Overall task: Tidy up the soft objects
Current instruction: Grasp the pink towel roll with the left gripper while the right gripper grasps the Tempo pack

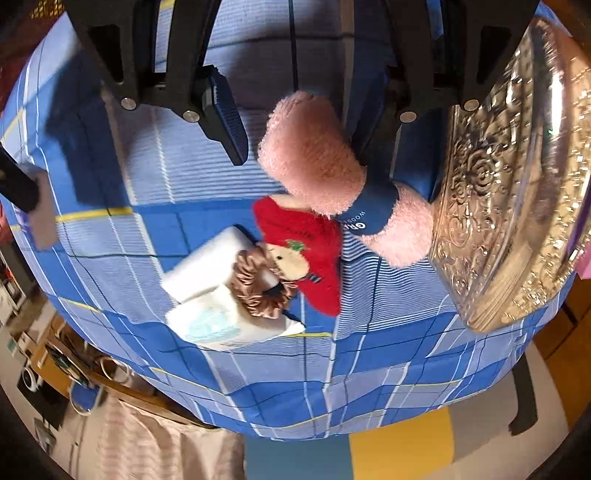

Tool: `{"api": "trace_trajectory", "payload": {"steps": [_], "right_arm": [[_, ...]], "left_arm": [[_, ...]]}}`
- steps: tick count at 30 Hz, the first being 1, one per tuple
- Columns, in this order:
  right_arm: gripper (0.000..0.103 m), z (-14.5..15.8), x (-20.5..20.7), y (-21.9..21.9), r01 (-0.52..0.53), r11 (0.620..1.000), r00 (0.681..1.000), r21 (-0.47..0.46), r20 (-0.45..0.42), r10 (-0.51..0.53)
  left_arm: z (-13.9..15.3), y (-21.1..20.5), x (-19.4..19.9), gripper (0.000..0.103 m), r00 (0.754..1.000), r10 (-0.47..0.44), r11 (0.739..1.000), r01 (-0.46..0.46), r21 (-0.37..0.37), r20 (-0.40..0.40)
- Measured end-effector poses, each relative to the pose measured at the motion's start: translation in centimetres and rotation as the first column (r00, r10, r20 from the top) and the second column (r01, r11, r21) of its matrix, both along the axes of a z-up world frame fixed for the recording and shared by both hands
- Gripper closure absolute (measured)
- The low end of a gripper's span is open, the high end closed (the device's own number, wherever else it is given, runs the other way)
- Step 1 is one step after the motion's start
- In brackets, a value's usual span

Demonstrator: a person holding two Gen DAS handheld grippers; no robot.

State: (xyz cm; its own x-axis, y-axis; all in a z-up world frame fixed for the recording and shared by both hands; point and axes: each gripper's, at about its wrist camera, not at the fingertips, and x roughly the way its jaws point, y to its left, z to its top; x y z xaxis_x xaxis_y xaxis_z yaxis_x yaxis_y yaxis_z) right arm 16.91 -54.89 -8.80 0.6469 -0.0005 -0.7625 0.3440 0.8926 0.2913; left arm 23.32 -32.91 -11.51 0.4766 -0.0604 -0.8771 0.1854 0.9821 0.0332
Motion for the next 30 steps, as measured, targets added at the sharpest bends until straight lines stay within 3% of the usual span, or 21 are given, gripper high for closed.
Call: {"api": "trace_trajectory", "payload": {"steps": [3,7,10,15,18,22,23,26,30], "right_arm": [[0.030,0.3,-0.1,0.2,-0.014,1.000,1.000,0.015,0.017,0.014],[0.030,0.5,-0.2,0.3,-0.013,1.000,0.999,0.016,0.030,0.013],[0.030,0.5,-0.4,0.2,-0.007,1.000,0.999,0.021,0.031,0.007],[0.030,0.5,-0.5,0.4,-0.010,1.000,0.999,0.012,0.030,0.010],[0.030,0.6,-0.4,0.6,-0.021,1.000,0.999,0.011,0.033,0.020],[0.030,0.7,-0.5,0.5,-0.023,1.000,0.999,0.011,0.040,0.023],[0.030,0.7,-0.5,0.4,-0.022,1.000,0.999,0.014,0.042,0.022],[0.030,0.7,-0.6,0.3,-0.016,1.000,0.999,0.019,0.044,0.015],[0.030,0.6,-0.5,0.2,-0.018,1.000,0.999,0.022,0.045,0.017]], "left_arm": [[0.1,0.3,-0.7,0.063,0.999,-0.017,1.000,0.017,-0.004,0.050],[0.4,1.7,-3.2,0.073,0.993,-0.093,0.993,0.098,-0.066,0.071],[0.5,3.2,-6.2,0.075,0.987,-0.150,0.977,0.157,-0.142,0.056],[0.0,5.5,-10.1,0.075,0.986,-0.169,0.958,0.164,-0.237,0.001],[0.6,5.1,-10.0,0.055,0.984,-0.181,0.952,0.175,-0.250,0.000],[2.8,3.5,-8.6,0.024,0.992,-0.111,0.964,0.121,-0.235,0.052],[3.2,3.0,-7.8,0.022,0.994,-0.093,0.970,0.103,-0.219,0.058],[3.3,1.3,-4.9,0.022,0.999,-0.012,0.997,0.016,-0.077,0.052],[1.5,-0.4,-2.3,0.022,0.999,-0.031,1.000,0.031,-0.003,0.031]]}}
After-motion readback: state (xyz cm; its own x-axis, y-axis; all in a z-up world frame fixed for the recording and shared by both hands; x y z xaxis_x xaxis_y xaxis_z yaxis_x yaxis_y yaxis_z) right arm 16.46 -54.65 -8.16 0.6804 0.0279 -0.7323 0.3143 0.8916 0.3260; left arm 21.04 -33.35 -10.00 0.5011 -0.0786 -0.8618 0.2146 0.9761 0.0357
